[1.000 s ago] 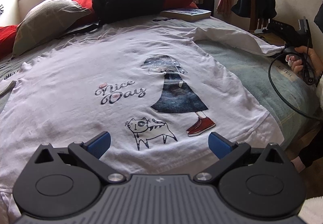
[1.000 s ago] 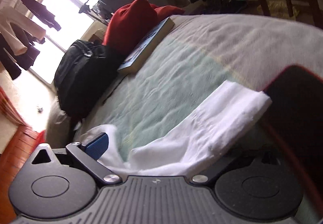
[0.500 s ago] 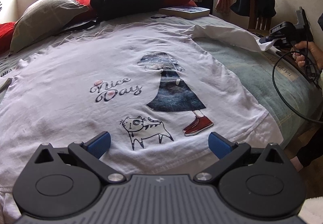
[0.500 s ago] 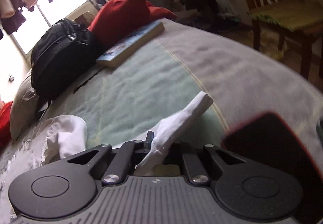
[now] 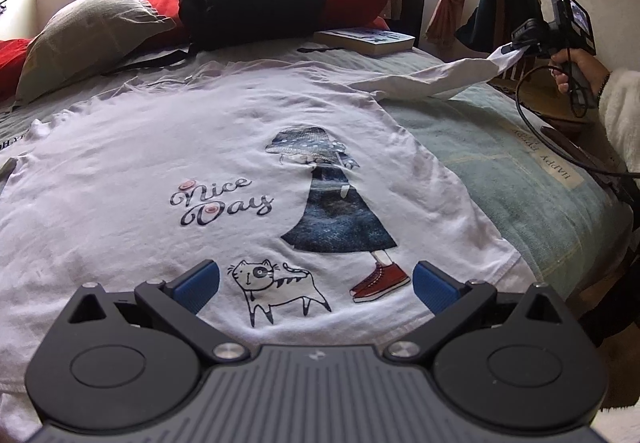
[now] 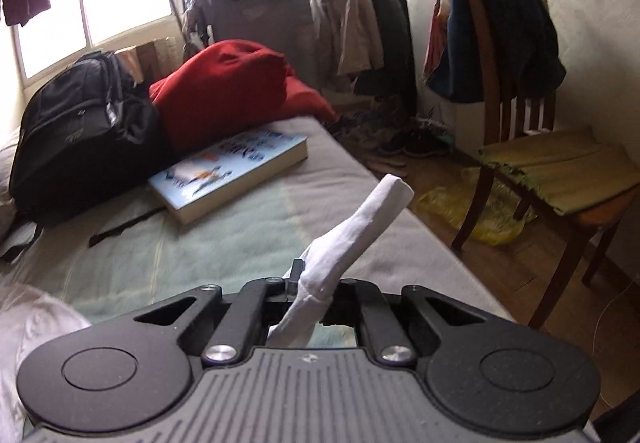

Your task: Fold clothes

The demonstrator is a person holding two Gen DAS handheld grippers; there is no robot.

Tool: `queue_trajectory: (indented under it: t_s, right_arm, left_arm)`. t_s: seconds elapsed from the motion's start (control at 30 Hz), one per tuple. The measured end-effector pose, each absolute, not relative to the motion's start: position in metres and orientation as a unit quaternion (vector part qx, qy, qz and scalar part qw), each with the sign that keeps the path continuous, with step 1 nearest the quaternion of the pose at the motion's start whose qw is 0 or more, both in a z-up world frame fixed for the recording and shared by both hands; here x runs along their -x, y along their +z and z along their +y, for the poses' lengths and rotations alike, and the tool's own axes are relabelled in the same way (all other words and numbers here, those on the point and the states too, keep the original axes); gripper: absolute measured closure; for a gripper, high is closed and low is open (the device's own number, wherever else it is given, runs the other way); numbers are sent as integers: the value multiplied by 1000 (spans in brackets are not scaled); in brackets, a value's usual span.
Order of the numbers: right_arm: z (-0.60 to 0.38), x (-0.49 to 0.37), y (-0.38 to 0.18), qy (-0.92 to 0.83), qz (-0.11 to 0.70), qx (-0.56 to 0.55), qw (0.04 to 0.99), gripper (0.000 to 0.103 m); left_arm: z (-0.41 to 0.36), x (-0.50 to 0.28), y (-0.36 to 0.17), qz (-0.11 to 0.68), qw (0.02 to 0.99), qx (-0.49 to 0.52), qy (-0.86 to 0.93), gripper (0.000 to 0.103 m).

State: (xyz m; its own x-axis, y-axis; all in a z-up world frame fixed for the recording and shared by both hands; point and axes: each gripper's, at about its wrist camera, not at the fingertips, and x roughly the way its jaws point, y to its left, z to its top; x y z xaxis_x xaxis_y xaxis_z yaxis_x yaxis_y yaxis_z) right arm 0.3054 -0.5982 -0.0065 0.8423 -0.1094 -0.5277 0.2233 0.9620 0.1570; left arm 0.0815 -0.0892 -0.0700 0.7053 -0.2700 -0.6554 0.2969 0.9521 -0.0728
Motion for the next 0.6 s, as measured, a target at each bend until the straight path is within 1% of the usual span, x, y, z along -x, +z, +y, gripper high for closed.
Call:
queue_trajectory:
  t_s: [0.27, 0.5, 0.6]
  right_arm:
    - [-605, -323, 11, -86, 239, -103, 962, 95]
    - [-596, -324, 25, -68, 186, -88, 976, 95]
    - [-599, -326, 17, -78, 202, -81, 973, 94]
  left_arm:
    - [-87, -89, -69, 351, 925, 0, -148, 1]
    - [-85, -89, -68, 346, 927, 3, -148, 1]
    - [-85, -89, -70, 348, 926, 0, -150, 1]
